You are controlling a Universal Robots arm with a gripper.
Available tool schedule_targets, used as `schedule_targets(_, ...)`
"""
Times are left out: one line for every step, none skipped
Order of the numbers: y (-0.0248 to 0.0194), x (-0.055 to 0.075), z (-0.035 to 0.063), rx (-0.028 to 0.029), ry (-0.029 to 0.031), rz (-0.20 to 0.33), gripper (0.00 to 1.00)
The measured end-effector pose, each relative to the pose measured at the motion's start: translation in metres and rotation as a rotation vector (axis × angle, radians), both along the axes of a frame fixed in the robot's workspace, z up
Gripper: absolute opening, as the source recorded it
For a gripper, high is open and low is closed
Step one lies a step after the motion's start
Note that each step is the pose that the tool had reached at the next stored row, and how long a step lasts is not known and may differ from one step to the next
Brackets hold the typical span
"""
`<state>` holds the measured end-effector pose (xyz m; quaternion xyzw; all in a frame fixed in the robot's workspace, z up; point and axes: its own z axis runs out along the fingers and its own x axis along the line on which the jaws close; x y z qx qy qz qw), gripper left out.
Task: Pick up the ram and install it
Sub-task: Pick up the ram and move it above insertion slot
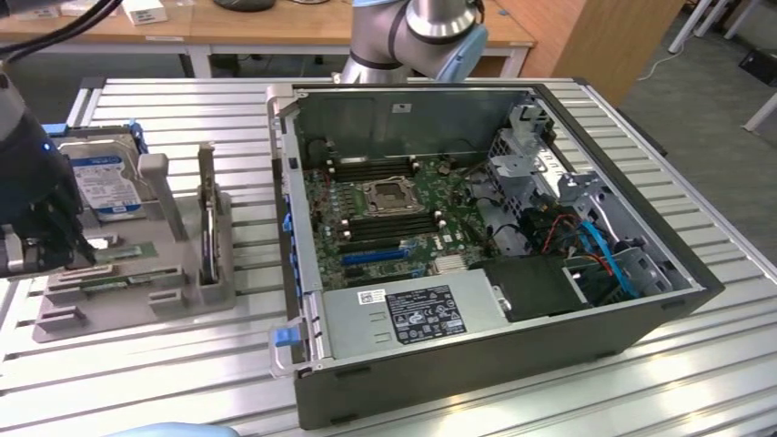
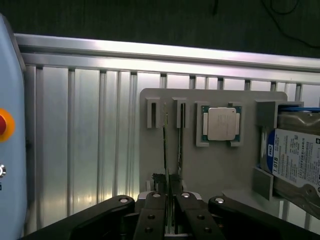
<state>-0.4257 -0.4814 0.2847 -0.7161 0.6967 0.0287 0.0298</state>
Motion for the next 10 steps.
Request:
schedule_targets(0.0, 0.0, 0.0021, 0.0014, 0.0, 0.0, 0.14)
schedule_targets(0.0, 0.0, 0.0044, 0.0028, 0.0, 0.0, 0.14)
schedule_targets(0.0, 0.0, 0.0067, 0.004, 0.0, 0.0, 0.14)
schedule_targets(0.0, 0.0, 0.0091, 0.0051, 0.0, 0.0, 0.14)
schedule_targets(0.0, 0.0, 0.0116, 0.0061, 0.0, 0.0, 0.14)
schedule_targets(0.0, 0.0, 0.0145, 0.0068, 0.0, 0.0, 0.14)
schedule_targets(0.0, 0.0, 0.0175, 0.0071, 0.0, 0.0, 0.14)
schedule_targets(0.0, 0.0, 0.0204, 0.0072, 0.0, 0.0, 0.14)
schedule_targets(0.0, 0.0, 0.0234, 0.0072, 0.0001, 0.0, 0.14)
schedule_targets(0.0, 0.0, 0.037, 0.0073, 0.0, 0.0, 0.14)
